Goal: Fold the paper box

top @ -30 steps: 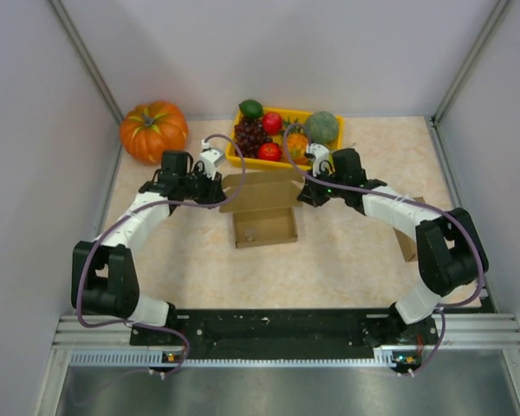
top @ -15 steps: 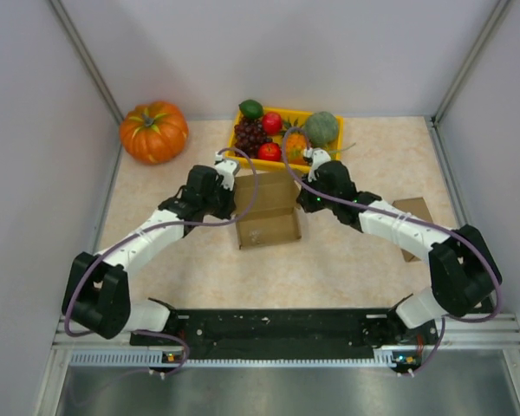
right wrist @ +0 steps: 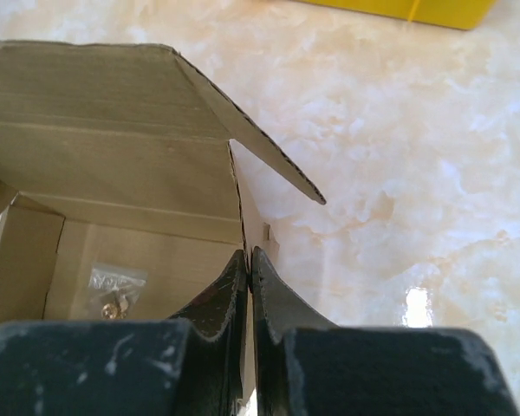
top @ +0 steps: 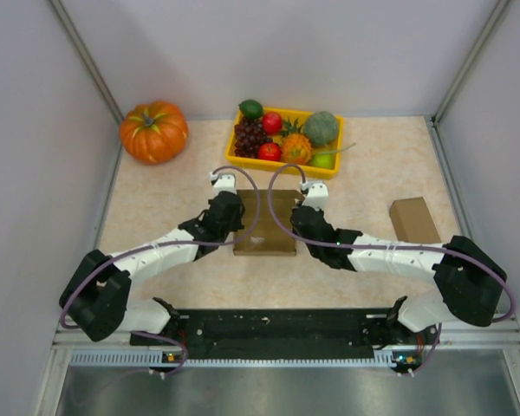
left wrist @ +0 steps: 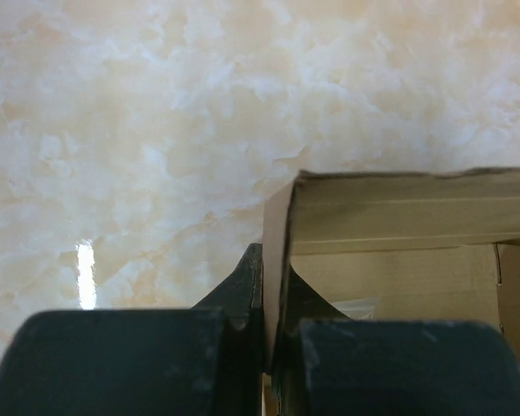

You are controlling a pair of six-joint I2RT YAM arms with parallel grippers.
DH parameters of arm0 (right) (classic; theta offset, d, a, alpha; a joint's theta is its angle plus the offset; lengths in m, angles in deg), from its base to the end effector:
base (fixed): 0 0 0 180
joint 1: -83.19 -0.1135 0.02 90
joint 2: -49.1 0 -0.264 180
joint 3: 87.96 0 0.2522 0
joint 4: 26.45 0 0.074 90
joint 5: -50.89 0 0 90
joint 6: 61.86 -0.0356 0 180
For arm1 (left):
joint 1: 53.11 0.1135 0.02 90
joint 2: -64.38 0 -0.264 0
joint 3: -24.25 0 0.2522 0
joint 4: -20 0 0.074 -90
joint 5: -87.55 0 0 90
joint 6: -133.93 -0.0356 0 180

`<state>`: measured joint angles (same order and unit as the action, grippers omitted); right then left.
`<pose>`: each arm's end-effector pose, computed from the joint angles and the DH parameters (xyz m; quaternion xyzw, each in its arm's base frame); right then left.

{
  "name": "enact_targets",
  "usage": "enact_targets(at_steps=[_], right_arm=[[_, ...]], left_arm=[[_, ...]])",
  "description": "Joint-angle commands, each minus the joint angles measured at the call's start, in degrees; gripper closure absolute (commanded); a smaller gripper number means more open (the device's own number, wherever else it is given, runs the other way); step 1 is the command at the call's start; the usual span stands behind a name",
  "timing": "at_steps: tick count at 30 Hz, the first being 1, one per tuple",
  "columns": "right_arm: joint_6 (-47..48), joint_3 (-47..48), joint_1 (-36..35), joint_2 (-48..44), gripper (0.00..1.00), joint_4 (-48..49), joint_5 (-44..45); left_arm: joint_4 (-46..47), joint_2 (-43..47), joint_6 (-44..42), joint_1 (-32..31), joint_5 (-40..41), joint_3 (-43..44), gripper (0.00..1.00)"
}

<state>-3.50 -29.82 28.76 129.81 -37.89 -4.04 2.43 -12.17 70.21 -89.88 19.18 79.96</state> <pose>0.1887 0.2287 0.2196 -0.0277 0.8533 0.1110 0.5087 0.2307 -0.1560 0.2140 -0.0005 0.8881 -0.0795 0.4527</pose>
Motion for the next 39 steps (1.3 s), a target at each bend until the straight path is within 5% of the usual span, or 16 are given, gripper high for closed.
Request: enact_targets(at_steps=[1, 8, 17, 29, 39], right_arm=[[-3.78, -3.24, -1.9, -2.31, 1.0, 9.35, 10.63], [-0.53, -9.83, -6.38, 0.06, 1.0, 22.88, 17.4], [0.18, -15.11, -9.2, 0.76, 1.0, 28.78, 18.98], [-13.09, -13.53, -14.12, 5.77, 1.0, 22.72, 24.34], [-17.58, -16.34, -16.75, 7.89, 0.98, 18.42, 25.4]], left_arm=[[13.19, 2.99, 7.03, -4.53, 11.41, -4.32, 1.0], [22.17, 4.48, 6.85, -8.05, 16.78, -10.84, 1.0], [25.08, 3.08, 10.53, -12.88, 24.24, -14.71, 0.97], [23.59, -0.88, 15.46, -17.89, 31.63, -16.02, 0.99], [31.83, -0.7, 14.14, -18.77, 33.13, -24.81, 1.0]])
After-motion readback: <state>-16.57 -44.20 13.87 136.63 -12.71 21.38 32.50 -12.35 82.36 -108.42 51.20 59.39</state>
